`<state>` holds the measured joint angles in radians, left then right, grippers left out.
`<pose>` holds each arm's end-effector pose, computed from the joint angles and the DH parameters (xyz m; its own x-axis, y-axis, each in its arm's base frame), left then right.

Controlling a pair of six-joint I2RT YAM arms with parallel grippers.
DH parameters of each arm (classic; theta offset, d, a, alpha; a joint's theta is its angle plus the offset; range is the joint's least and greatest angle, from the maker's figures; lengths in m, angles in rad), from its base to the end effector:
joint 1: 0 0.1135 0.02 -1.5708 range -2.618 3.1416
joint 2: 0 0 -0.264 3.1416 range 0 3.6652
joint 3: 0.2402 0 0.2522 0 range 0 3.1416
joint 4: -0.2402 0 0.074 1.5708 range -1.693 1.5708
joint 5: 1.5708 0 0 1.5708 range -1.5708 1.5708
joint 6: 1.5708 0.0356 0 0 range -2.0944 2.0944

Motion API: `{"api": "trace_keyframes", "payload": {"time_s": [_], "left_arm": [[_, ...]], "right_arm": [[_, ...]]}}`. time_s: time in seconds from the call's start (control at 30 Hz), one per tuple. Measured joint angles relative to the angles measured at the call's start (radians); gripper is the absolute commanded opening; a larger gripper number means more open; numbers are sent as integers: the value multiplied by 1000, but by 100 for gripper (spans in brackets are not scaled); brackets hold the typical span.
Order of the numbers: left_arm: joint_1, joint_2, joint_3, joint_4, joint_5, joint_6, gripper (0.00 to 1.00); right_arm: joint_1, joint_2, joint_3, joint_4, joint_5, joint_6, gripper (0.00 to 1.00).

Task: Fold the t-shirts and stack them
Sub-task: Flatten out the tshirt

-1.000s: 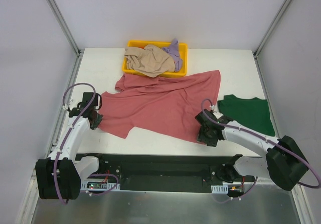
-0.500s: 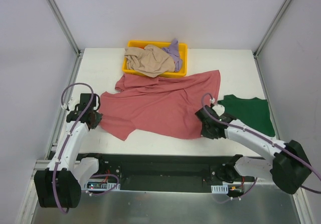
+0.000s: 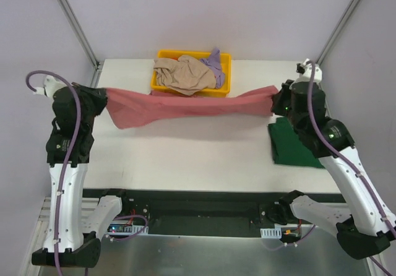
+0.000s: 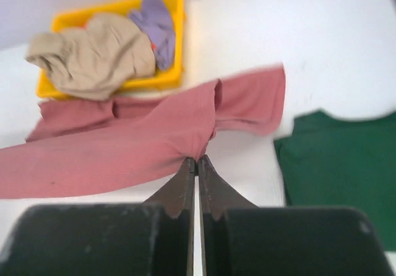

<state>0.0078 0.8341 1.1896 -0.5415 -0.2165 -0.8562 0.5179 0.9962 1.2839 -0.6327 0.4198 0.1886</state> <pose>0.1582 0.0089 0.4304 0.0440 -0.7374 -0.6740 -0.2830 0.6378 -0.7163 0.1763 0.0837 0.4261 -0.3109 0.0199 -0.9502 -0.0616 0.9973 0.0410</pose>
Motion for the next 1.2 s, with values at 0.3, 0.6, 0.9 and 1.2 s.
{"api": "trace_keyframes", "payload": {"time_s": [0.3, 0.6, 0.9, 1.2], "left_arm": [[0, 110, 525, 60, 143, 189, 0], [0, 174, 939, 68, 211, 301, 0], [0, 177, 1157, 92, 268, 324, 0], [0, 146, 1066, 165, 313, 339, 0]], "right_arm": [[0, -67, 342, 9, 40, -186, 0], [0, -130, 671, -6, 14, -233, 0], [0, -159, 800, -79, -93, -218, 0], [0, -224, 715, -99, -111, -203, 0]]}}
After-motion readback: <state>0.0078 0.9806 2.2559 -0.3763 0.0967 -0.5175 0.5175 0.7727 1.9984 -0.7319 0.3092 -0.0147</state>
